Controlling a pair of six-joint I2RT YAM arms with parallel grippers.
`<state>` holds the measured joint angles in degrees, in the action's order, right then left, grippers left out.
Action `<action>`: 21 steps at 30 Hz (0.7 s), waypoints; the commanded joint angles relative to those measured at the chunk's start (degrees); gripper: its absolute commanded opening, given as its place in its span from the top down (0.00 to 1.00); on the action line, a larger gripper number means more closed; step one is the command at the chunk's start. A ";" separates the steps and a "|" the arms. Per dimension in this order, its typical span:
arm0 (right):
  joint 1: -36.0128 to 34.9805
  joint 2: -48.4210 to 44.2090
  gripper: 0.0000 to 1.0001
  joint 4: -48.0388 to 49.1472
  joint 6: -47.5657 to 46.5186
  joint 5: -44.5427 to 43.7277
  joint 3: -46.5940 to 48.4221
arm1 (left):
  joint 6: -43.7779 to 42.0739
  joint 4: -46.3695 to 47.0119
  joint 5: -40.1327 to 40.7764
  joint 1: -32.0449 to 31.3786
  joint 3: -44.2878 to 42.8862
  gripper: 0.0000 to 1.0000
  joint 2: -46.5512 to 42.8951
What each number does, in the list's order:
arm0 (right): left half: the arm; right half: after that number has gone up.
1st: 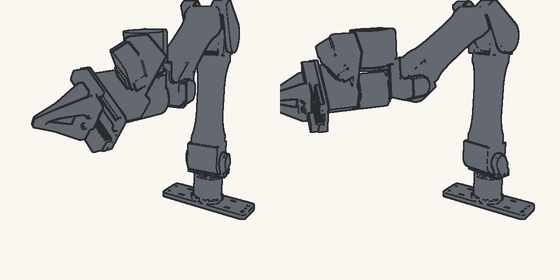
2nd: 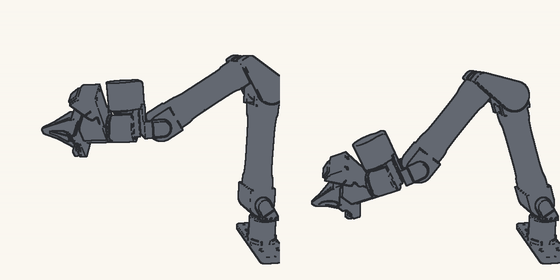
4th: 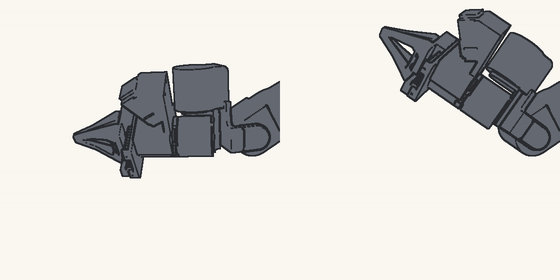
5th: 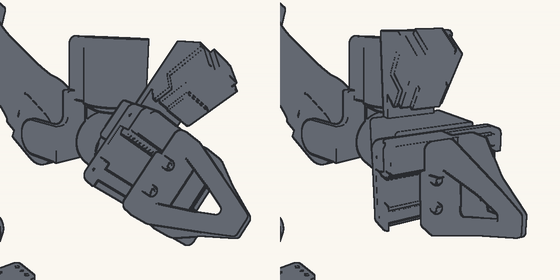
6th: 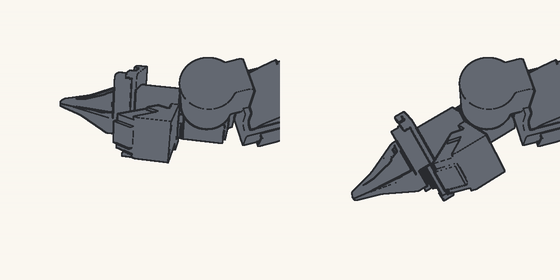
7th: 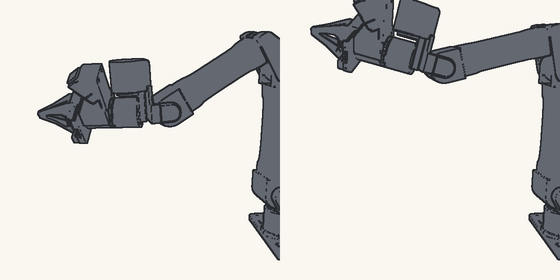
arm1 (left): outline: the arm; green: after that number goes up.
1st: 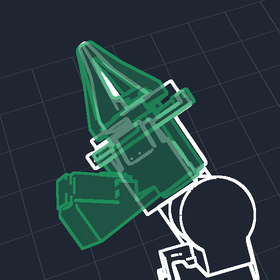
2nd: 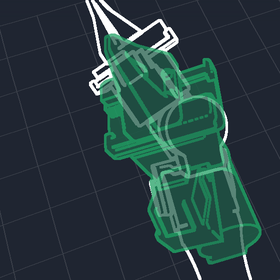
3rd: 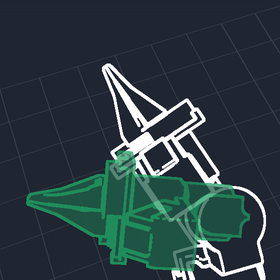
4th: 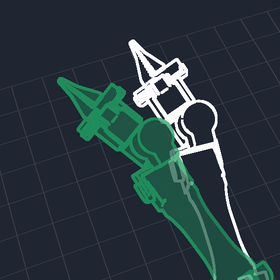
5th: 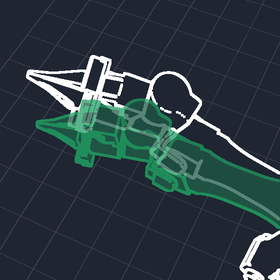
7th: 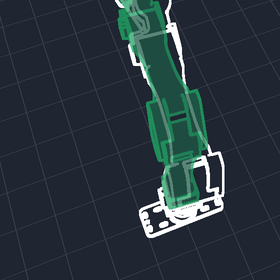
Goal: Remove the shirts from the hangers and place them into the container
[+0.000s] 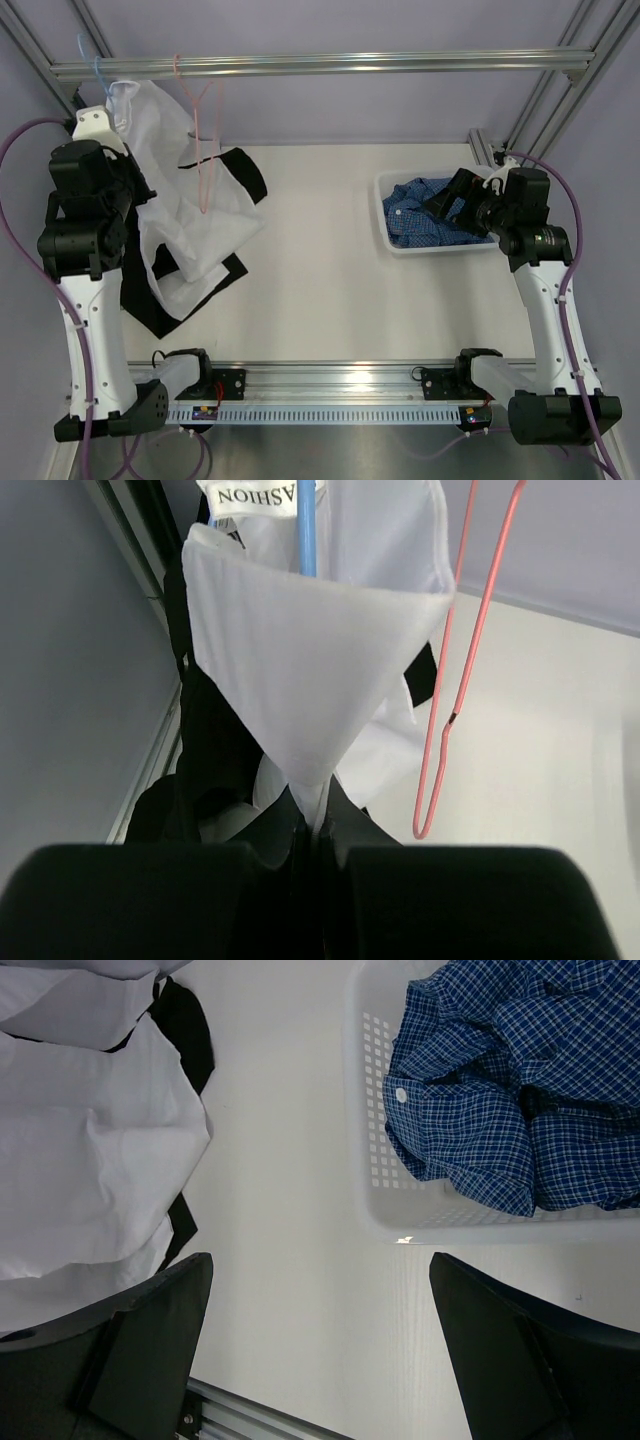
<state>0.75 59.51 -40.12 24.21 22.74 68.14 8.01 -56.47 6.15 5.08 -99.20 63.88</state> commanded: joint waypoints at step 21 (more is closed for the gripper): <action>-0.40 7.11 0.00 2.41 0.31 5.73 2.09 | -3.96 5.93 -29.86 -4.64 28.36 1.00 -20.55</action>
<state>0.73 66.37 -38.81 24.69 26.59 68.16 6.68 -54.52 -14.04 1.87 -70.72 44.73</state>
